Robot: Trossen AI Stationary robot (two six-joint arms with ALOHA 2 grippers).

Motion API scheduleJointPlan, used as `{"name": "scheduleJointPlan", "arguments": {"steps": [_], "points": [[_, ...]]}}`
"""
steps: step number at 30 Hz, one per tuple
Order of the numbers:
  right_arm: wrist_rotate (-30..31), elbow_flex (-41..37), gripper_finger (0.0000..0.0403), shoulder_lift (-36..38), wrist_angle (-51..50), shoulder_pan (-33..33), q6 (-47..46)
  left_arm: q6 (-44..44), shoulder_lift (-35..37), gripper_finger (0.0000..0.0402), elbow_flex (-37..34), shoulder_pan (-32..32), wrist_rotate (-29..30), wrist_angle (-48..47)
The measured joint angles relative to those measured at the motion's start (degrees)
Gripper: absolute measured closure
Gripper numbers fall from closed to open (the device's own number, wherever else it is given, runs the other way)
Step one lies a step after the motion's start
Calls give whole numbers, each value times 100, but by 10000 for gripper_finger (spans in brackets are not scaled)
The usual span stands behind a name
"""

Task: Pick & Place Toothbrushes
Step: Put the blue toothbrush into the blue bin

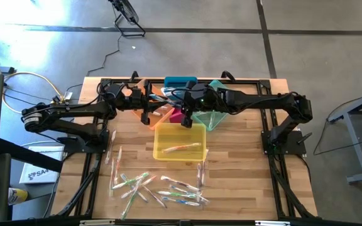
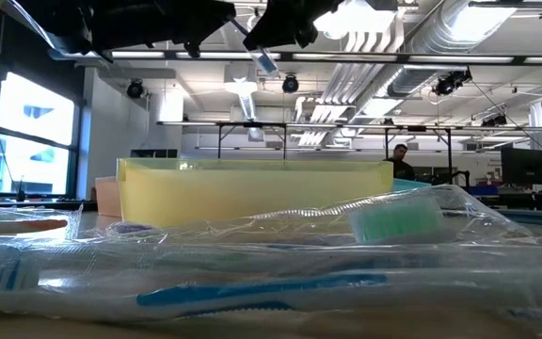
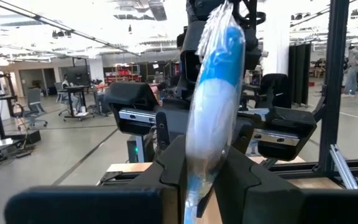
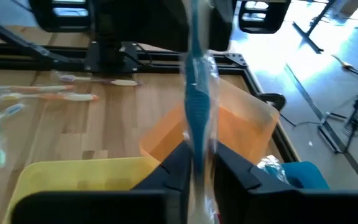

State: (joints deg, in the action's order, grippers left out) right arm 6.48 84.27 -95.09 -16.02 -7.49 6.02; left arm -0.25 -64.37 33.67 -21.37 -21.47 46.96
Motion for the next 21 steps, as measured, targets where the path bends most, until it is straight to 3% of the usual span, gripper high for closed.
{"name": "scheduleJointPlan", "arguments": {"steps": [9,17,21], "points": [[410,0,229,0,-59,147,-31,62,-1,354,0,0,-4,-1],[2559,4,145,337,-1186,492,-65,203,-3,354,-2,-4,160,-70],[2843,9,139,634,-2041,568,-660,365,-3,354,-2,0,352,-121]]}}
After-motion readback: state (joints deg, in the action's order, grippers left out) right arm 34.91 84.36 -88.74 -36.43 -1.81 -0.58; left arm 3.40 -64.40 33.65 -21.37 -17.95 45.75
